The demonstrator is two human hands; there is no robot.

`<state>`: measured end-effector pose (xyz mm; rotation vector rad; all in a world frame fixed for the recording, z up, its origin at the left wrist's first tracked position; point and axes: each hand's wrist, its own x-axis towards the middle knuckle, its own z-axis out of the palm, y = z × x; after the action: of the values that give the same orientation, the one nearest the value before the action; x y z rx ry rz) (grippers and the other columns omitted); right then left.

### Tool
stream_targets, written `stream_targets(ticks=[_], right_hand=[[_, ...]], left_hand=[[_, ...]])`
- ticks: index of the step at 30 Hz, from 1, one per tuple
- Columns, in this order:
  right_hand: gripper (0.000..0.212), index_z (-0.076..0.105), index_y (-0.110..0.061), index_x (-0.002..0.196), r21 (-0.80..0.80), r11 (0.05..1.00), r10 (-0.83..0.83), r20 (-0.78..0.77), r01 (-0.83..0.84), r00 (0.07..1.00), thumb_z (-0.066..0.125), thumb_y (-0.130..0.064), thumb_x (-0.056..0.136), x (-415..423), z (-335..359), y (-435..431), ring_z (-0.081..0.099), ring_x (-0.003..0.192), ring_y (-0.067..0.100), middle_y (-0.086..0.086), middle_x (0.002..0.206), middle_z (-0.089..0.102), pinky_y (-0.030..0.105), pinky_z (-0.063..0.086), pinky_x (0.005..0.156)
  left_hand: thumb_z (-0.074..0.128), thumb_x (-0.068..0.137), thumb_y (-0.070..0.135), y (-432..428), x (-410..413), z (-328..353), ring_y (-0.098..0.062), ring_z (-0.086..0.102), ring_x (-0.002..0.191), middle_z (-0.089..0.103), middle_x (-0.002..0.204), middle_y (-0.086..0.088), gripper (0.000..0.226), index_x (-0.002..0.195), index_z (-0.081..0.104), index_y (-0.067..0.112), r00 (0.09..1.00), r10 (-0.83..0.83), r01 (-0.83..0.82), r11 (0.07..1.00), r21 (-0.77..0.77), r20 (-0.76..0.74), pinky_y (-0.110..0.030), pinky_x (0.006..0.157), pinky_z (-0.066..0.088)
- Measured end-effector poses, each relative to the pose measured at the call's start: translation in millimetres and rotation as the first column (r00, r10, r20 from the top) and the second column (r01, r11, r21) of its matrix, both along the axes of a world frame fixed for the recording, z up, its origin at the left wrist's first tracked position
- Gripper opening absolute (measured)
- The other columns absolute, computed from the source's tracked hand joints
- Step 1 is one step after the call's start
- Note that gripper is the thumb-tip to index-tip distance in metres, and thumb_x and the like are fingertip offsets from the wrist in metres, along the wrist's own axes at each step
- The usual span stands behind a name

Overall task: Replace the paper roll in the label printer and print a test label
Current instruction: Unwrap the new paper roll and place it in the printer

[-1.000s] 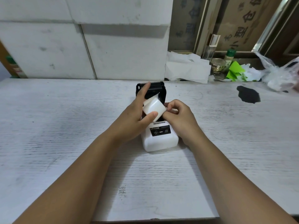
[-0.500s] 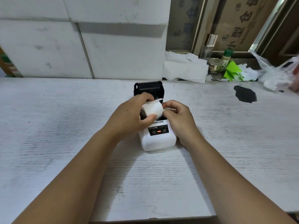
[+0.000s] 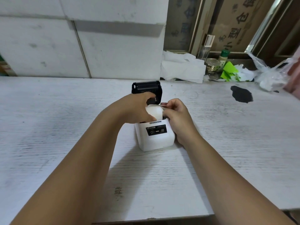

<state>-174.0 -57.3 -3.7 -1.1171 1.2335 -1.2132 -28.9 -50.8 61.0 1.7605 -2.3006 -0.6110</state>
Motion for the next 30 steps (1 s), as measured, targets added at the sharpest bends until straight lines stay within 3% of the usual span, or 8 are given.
stream_targets(ticks=[6, 11, 15, 18, 21, 25, 28, 30], right_hand=[[0.020, 0.047, -0.024, 0.067, 0.001, 1.000, 0.008, 0.019, -0.008, 1.000, 0.052, -0.007, 0.056, 1.1, 1.1, -1.1, 0.054, 0.082, 0.023, 0.000, 0.093, 0.061, 0.038, 0.040, 0.074], [0.024, 0.049, -0.023, 0.070, -0.007, 1.000, 0.025, 0.011, -0.025, 1.000, 0.051, 0.001, 0.067, -2.7, 0.0, -1.3, 0.055, 0.084, 0.023, 0.002, 0.097, 0.063, 0.038, 0.041, 0.074], [0.024, 0.049, -0.023, 0.073, -0.002, 0.998, 0.056, 0.028, -0.056, 0.998, 0.053, 0.000, 0.068, -4.4, 1.2, -0.3, 0.057, 0.082, 0.023, -0.001, 0.095, 0.061, 0.038, 0.045, 0.074], [0.026, 0.049, -0.023, 0.073, -0.006, 0.999, 0.051, 0.021, -0.051, 0.999, 0.051, 0.003, 0.072, -4.5, 1.9, 0.6, 0.054, 0.074, 0.021, 0.000, 0.084, 0.057, 0.035, 0.044, 0.069], [0.025, 0.050, -0.024, 0.072, -0.014, 0.999, 0.036, 0.010, -0.036, 0.999, 0.052, 0.000, 0.068, -3.5, 2.5, 2.3, 0.055, 0.079, 0.020, -0.001, 0.087, 0.059, 0.037, 0.044, 0.075], [0.027, 0.051, -0.024, 0.072, -0.032, 0.999, 0.012, -0.028, -0.012, 1.000, 0.053, 0.003, 0.074, -2.7, 3.5, 3.7, 0.055, 0.080, 0.018, -0.001, 0.086, 0.059, 0.037, 0.044, 0.079], [0.027, 0.051, -0.023, 0.072, -0.043, 0.999, 0.004, -0.049, -0.006, 0.999, 0.053, 0.004, 0.075, -3.0, 4.8, 5.0, 0.054, 0.079, 0.017, -0.002, 0.085, 0.059, 0.035, 0.044, 0.078], [0.026, 0.052, -0.022, 0.073, -0.041, 0.999, 0.010, -0.057, -0.012, 0.998, 0.053, 0.004, 0.075, -3.0, 5.7, 5.8, 0.053, 0.076, 0.016, -0.003, 0.083, 0.058, 0.035, 0.044, 0.075]], left_hand=[[0.072, 0.077, 0.029, 2.6, -8.4, -0.1, -0.020, 0.058, 0.106, 0.065, 0.119, -0.001, 0.049, 0.123, 0.060, 0.018, 0.992, 0.086, -0.079, 0.994, -0.076, 0.090, -0.027, 0.082, 0.046], [0.069, 0.081, 0.028, 12.2, -2.4, -11.2, -0.018, 0.057, 0.092, 0.064, 0.098, 0.004, 0.029, 0.109, 0.064, 0.023, 0.988, 0.091, -0.093, 0.996, -0.014, -0.122, -0.027, 0.073, 0.042], [0.052, 0.092, 0.033, 21.7, -1.9, -19.0, -0.020, 0.058, 0.099, 0.066, 0.104, 0.000, 0.026, 0.112, 0.064, 0.022, 0.965, 0.080, -0.079, 0.997, 0.014, -0.250, -0.037, 0.087, 0.047], [0.050, 0.093, 0.028, 25.3, -7.6, -30.8, -0.025, 0.053, 0.110, 0.066, 0.109, -0.002, 0.026, 0.115, 0.063, 0.024, 0.954, 0.164, -0.195, 0.975, -0.104, -0.251, -0.041, 0.094, 0.043], [0.058, 0.089, 0.026, 28.4, -12.1, -35.9, -0.016, 0.053, 0.108, 0.063, 0.112, 0.000, 0.028, 0.116, 0.065, 0.020, 0.921, 0.215, -0.295, 0.929, -0.224, -0.325, -0.025, 0.091, 0.037], [0.061, 0.087, 0.022, 29.0, -9.5, -36.6, -0.010, 0.052, 0.084, 0.060, 0.088, 0.002, 0.014, 0.088, 0.073, 0.014, 0.899, 0.213, -0.351, 0.874, -0.337, -0.384, -0.018, 0.073, 0.033], [0.067, 0.083, 0.026, 25.5, -9.1, -41.0, -0.008, 0.051, 0.076, 0.059, 0.091, 0.003, 0.012, 0.091, 0.071, 0.019, 0.909, 0.219, -0.349, 0.865, -0.361, -0.354, -0.013, 0.068, 0.037], [0.074, 0.076, 0.034, 24.1, -9.7, -41.7, -0.003, 0.047, 0.072, 0.055, 0.090, 0.005, 0.028, 0.099, 0.070, 0.019, 0.906, 0.227, -0.351, 0.875, -0.334, -0.358, -0.001, 0.067, 0.034]])
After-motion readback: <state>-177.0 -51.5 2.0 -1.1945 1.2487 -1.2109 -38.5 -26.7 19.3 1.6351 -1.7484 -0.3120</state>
